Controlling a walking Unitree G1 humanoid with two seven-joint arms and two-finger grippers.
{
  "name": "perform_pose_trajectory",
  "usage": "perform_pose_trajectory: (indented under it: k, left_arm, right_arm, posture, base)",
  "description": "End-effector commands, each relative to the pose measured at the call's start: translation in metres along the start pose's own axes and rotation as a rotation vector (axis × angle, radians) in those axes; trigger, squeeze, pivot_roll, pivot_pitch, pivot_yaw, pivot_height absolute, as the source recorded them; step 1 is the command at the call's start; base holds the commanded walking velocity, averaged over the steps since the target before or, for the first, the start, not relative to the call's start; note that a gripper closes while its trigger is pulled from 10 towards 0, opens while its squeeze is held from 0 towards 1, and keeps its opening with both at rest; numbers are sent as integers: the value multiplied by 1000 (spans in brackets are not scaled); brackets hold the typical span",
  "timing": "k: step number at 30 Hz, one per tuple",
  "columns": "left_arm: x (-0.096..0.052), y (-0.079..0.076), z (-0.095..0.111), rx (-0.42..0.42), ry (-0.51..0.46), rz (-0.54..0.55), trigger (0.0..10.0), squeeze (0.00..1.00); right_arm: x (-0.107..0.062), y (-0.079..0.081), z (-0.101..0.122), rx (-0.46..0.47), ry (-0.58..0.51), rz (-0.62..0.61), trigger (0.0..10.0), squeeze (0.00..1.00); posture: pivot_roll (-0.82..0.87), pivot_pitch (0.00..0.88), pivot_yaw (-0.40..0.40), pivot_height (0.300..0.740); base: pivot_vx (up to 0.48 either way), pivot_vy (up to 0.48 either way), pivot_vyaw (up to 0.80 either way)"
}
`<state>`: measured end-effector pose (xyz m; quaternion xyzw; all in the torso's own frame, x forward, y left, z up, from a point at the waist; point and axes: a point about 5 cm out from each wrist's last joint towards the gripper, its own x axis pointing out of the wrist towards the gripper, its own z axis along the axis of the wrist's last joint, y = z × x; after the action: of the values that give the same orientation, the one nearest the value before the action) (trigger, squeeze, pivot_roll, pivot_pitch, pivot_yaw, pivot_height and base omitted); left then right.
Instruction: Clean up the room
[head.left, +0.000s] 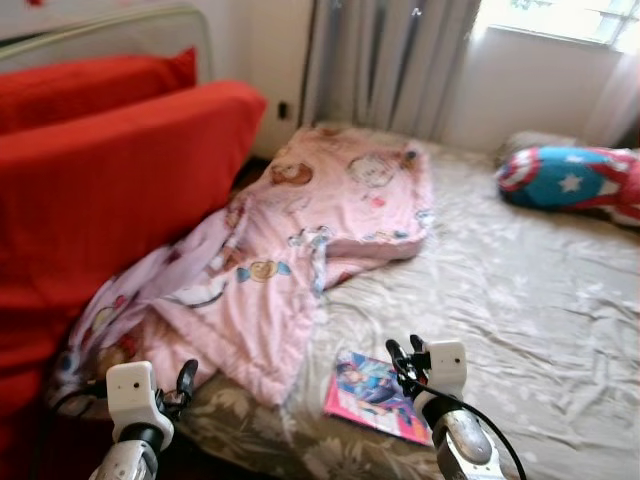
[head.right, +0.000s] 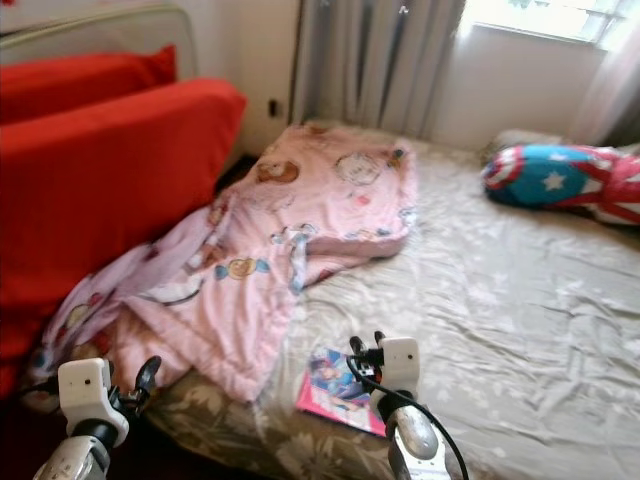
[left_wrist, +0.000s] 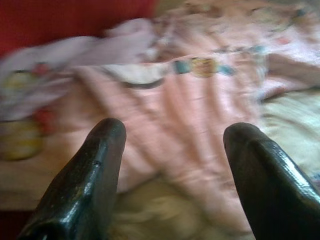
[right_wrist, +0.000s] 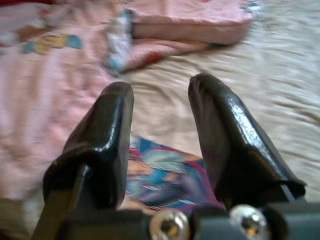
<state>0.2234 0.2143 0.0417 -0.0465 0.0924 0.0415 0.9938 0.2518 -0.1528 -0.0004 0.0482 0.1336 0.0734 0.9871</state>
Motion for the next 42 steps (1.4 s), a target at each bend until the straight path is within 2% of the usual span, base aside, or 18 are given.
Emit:
perform_pose_trajectory:
  k: [1,19,24,35,42]
  left_arm:
    - [-4,6,-2,15,19,10,10000,0]
    - [-4,4,-2,23,16,-4,10000,0]
    - [-3,5,-1,27,14,-6,10000,0]
    - [-3,5,0,38,6,-7,10000,0]
    - [-2,3,0,17,14,-34,10000,0]
  right_arm:
    - [2,3,3,10,-10,4,10000,0]
    - [2,0,5,21,-27,-40,10000,0]
    - [2,-3,6,18,-32,-61,10000,0]
    - [3,-8,4,34,-26,-95,10000,0]
    - [5,-10,6,41,-28,-106,10000,0]
  posture:
    - [62,0,-106,648]
    - [61,0,-102,648]
    - [61,0,-99,618]
    - [68,1,-98,618]
    - [63,1,-93,618]
  base:
    - [0,0,0]
    - [0,0,0]
    - [0,0,0]
    - [0,0,0]
    - [0,0,0]
